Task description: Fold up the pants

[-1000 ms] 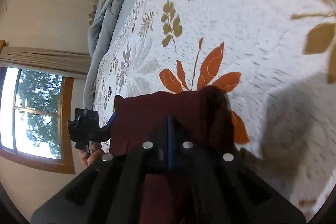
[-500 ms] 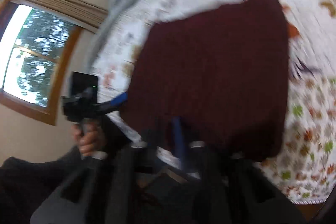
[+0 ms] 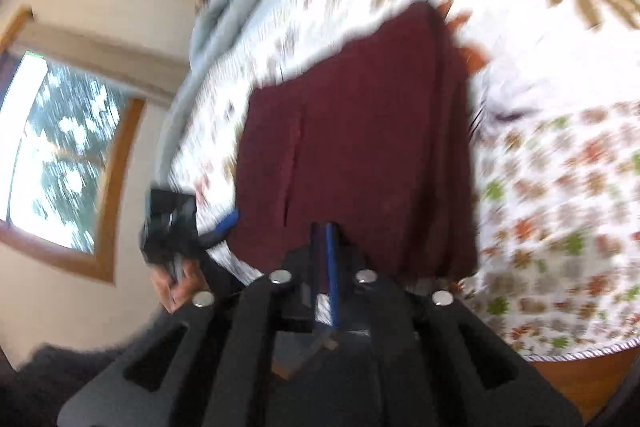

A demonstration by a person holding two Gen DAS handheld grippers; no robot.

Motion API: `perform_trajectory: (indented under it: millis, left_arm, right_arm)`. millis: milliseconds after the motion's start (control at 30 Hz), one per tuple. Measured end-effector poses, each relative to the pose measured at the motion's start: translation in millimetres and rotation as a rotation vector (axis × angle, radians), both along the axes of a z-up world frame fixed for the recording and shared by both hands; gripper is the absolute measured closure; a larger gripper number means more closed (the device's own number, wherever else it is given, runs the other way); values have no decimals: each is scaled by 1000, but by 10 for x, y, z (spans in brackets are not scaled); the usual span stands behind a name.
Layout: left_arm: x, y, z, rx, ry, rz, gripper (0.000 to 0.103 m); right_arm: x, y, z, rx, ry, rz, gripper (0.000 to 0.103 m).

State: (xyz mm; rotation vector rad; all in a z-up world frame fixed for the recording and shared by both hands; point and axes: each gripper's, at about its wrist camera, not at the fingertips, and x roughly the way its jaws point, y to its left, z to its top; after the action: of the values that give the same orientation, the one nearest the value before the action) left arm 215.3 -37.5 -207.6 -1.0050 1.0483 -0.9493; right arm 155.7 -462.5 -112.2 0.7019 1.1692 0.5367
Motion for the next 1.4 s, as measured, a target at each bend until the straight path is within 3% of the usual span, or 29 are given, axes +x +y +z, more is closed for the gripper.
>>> perform_trajectory:
  millis: [133,167,233,267,333,367,400,433,467,533,600,933,1400]
  left_arm:
    - [-13,13,205,19,-33,-10,27]
    - [-22,10,224,30,-37,-16,27]
    - [-33,15,266,79,-47,-21,26]
    - [-34,46,286,92,-48,-18,26]
    - [-34,141,325,106,-54,-6,26]
    - [-23,222,338,120,-57,10,25]
    - [-17,299,348,134,-56,25,23]
    - [-7,387,331,154,-53,40,22]
    - [3,477,297,178,-44,53,22]
    - [44,596,213,213,-15,70,22]
    - [125,725,100,233,29,91,22]
    - [480,559,-83,295,147,33,21]
    - [567,400,-169,315,180,21,19]
  right_arm:
    - [66,-132,64,89,-32,-62,75]
    - [86,-114,19,91,-24,-54,69]
    - [132,-46,-202,7,28,-23,81]
    - [148,-69,-269,-19,46,-25,103]
    - [149,-328,-279,-24,74,-81,94]
    - [124,-512,-194,-42,57,-123,78]
    - [102,-615,-153,-47,54,-146,48]
    - [73,-761,-110,-39,55,-176,37]
    - [57,-832,-87,-25,58,-183,28]
    - [42,-931,-139,24,92,-151,24]
    - [73,-947,-221,54,135,-111,13]
    - [632,-555,-489,84,264,98,7]
    - [803,-236,-539,124,275,213,2]
